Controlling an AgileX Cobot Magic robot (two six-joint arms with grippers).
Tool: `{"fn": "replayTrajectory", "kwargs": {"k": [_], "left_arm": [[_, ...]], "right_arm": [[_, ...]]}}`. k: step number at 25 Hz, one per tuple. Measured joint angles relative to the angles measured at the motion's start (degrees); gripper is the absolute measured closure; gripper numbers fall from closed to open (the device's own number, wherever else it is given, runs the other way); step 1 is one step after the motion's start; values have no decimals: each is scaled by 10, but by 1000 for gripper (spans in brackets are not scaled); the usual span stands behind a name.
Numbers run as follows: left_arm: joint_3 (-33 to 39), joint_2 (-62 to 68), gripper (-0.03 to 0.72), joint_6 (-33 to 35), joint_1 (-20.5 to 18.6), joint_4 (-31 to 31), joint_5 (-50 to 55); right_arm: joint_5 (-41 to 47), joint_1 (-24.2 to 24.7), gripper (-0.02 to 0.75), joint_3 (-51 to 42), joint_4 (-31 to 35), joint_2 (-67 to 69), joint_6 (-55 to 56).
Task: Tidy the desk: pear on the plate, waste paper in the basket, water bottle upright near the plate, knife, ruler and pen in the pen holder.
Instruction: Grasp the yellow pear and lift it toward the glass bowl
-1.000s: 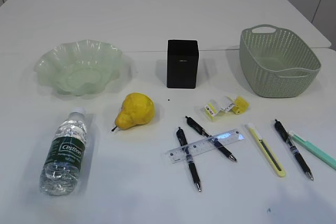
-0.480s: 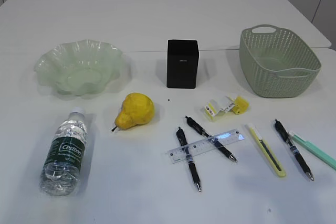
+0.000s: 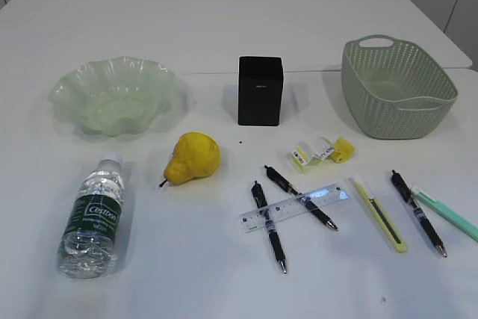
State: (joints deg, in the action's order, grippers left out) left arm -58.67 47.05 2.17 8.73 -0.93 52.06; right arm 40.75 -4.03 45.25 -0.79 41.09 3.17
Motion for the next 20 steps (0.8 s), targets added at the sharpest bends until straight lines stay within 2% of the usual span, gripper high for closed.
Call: {"fn": "replayTrajectory", "kwargs": {"k": [5, 12, 16, 20], "left_arm": [[-91, 110, 244, -1, 66, -6, 17], [-211, 253, 252, -68, 143, -11, 20], [-246, 318, 252, -83, 186, -47, 20], [-251, 363, 252, -86, 205, -68, 41]], "right_arm": [[-8, 0, 415, 0, 0, 0, -1], [-11, 0, 415, 0, 1, 0, -2], [-11, 0, 415, 0, 1, 0, -3], [-12, -12, 415, 3, 1, 23, -9]]}}
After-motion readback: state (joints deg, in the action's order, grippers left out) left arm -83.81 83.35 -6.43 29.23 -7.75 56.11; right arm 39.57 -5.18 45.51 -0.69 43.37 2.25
